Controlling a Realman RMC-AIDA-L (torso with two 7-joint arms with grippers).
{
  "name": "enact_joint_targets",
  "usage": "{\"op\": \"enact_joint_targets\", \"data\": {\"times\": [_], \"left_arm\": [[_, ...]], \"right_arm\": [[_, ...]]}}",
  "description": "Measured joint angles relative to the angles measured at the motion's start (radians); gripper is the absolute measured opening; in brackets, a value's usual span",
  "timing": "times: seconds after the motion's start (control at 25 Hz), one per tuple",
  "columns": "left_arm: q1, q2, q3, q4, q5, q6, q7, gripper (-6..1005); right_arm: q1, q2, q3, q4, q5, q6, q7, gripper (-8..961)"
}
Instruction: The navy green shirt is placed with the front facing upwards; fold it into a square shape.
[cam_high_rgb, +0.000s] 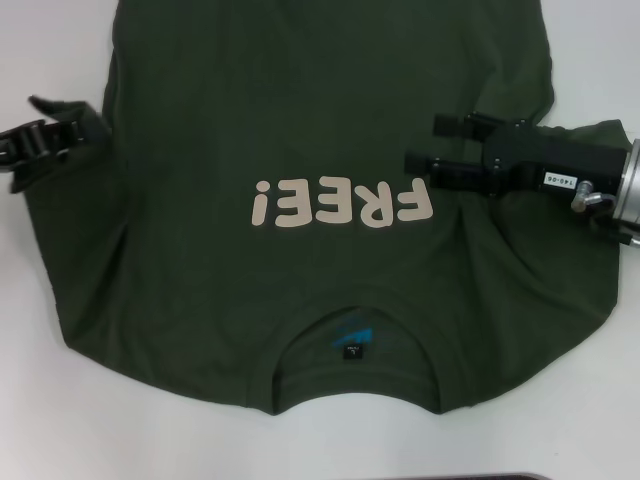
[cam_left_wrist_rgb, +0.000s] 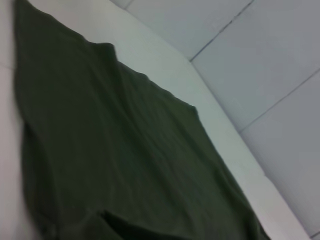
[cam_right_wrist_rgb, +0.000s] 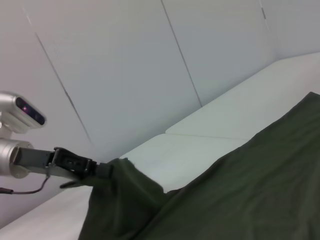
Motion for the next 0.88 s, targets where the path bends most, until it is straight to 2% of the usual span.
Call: {"op": "enact_joint_targets", "data": {"times": [0.64, 0.88], "left_arm": [[-0.031, -0.083, -0.004, 0.027, -0.007, -0.026, -0.002, 57], [-0.045, -0.103, 0.0, 0.063, -0.008, -0.058, 0.008, 60]], "right_arm": [[0.0, 0.0, 0.0, 0.005, 0.0, -0.001, -0.003, 928], [-0.001, 0.0, 0.0, 0.005, 0.0, -0.001, -0.006, 928]]}}
